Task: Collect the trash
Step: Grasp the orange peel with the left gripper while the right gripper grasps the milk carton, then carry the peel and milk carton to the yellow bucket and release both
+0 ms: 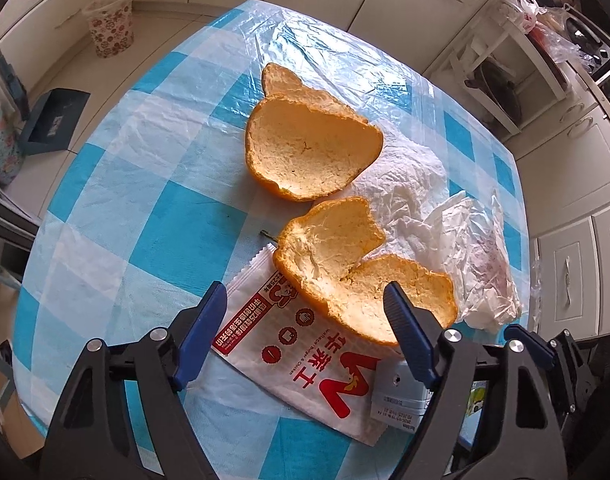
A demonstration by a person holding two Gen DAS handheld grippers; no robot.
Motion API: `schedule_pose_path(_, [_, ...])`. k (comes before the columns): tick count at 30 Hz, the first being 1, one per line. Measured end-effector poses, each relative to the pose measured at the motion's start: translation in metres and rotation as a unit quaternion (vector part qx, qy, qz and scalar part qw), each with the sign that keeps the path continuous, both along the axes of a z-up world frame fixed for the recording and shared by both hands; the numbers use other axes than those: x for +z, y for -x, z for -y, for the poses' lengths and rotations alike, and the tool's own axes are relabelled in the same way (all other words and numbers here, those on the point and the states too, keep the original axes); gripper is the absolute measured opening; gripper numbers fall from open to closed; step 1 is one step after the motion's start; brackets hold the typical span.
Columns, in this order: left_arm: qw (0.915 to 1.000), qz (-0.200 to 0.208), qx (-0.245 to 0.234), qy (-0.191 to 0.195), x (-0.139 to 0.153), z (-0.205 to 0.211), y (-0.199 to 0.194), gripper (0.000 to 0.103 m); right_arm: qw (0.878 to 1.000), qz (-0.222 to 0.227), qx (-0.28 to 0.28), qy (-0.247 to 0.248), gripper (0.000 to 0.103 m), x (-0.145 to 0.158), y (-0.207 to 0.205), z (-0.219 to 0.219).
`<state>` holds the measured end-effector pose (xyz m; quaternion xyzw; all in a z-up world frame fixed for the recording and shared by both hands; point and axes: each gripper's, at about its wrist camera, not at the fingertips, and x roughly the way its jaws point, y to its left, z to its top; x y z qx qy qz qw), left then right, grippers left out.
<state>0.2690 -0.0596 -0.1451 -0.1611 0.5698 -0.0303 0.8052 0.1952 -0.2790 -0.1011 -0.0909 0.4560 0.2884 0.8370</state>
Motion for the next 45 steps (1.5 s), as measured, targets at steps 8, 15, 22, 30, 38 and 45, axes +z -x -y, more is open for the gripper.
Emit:
schedule_pose_path(8, [0.9996,-0.004,-0.017,-0.024,-0.005,0.015,-0.019,0.063,0.994,-0.063,0.086,0.032,0.088,-0.014,0.011,-0.016])
schedule_pose_path(15, [0.9982,0.009,-0.013,-0.058,-0.003,0.02,-0.025,0.037,0.992,-0.053,0.095,0.063,0.083,-0.022,0.018,-0.029])
schedule_pose_path(22, [0.9996,0.013,-0.009,-0.022,-0.002,0.008,-0.019,0.019,0.995,-0.071,0.068,0.014,0.062,-0.017,0.016,-0.01])
schedule_pose_path(30, [0.9994,0.004,-0.023,-0.025,-0.006,0.016,-0.016,0.027,0.995,-0.082,0.045,0.021,0.062,-0.025,0.018,0.006])
schedule_pose_path(38, [0.9989,0.026,-0.023,-0.03,0.006,0.022,-0.014,0.018,0.997,-0.07,0.041,0.0,0.06,-0.019,0.019,0.007])
schedule_pose_path(45, [0.996,0.083,-0.022,-0.023,0.036,0.018,0.0,0.018,0.995,-0.061,0.022,-0.07,0.06,0.003,0.019,0.025])
